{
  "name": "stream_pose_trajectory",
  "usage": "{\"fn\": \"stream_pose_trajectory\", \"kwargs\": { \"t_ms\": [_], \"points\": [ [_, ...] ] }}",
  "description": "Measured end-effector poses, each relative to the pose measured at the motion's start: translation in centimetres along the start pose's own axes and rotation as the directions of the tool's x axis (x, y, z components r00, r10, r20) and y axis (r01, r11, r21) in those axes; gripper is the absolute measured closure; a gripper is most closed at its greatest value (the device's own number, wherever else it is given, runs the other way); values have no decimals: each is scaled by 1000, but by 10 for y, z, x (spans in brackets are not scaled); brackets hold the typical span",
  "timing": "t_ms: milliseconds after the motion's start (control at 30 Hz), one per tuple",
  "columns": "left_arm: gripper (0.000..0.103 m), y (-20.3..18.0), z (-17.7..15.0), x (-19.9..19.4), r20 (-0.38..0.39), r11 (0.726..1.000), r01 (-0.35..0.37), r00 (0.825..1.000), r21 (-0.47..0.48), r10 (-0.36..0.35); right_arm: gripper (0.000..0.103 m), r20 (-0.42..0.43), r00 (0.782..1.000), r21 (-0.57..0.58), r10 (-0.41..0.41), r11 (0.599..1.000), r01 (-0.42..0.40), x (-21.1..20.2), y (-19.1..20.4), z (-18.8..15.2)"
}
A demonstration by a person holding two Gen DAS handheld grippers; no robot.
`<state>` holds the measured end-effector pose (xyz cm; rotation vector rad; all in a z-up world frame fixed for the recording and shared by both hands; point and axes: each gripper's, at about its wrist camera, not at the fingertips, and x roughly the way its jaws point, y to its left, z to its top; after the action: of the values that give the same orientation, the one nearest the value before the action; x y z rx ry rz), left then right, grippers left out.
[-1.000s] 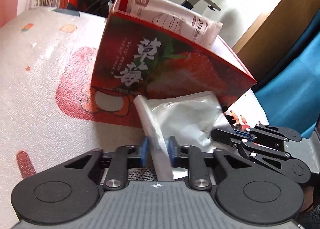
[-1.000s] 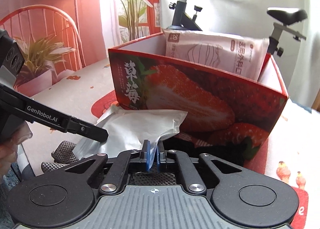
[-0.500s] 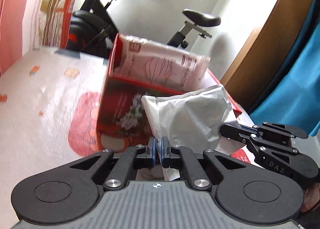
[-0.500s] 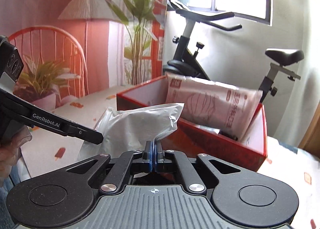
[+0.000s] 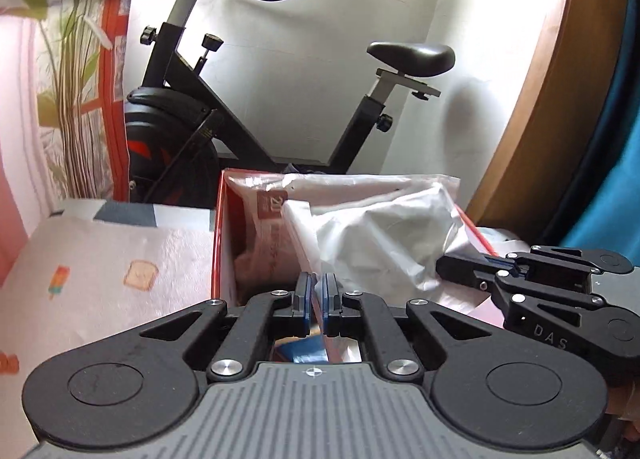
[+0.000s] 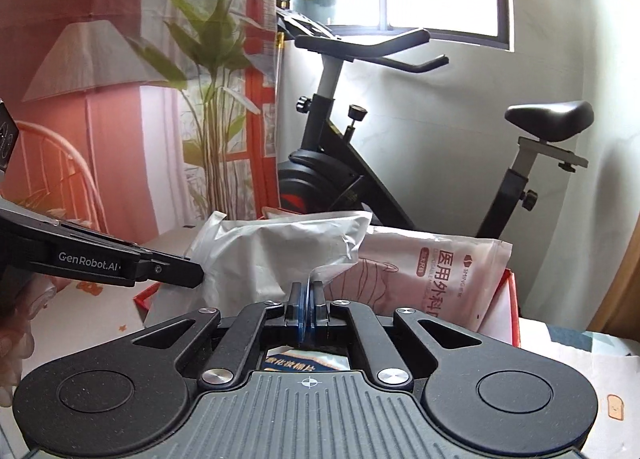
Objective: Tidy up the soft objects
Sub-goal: 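Lift the white bag with both grippers and lower it into the red box, then open both grippers and raise them out of the red box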
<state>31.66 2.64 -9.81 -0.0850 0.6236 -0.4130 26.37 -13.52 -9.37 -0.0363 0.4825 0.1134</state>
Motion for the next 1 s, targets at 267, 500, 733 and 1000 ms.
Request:
{"fn": "stream_pose_trajectory", "kwargs": {
  "t_ms": [267, 500, 733, 1000],
  "points": [
    [97, 6, 9, 51, -80, 996, -67, 994, 54, 71, 100, -100, 994, 82, -36, 996, 44, 58, -17, -16],
    [90, 1, 6, 52, -72, 987, -85, 993, 133, 95, 85, -157, 983, 70, -89, 992, 101, 66, -19, -27],
    [31, -9, 12, 10, 17, 982, -118, 993, 148, 117, 56, -116, 986, 94, -116, 987, 127, 33, -24, -20],
    [2, -24, 6, -51, 123, 981, -146, 984, 130, 131, 10, -44, 987, 122, -156, 980, 161, -22, -25, -12]
  ]
}}
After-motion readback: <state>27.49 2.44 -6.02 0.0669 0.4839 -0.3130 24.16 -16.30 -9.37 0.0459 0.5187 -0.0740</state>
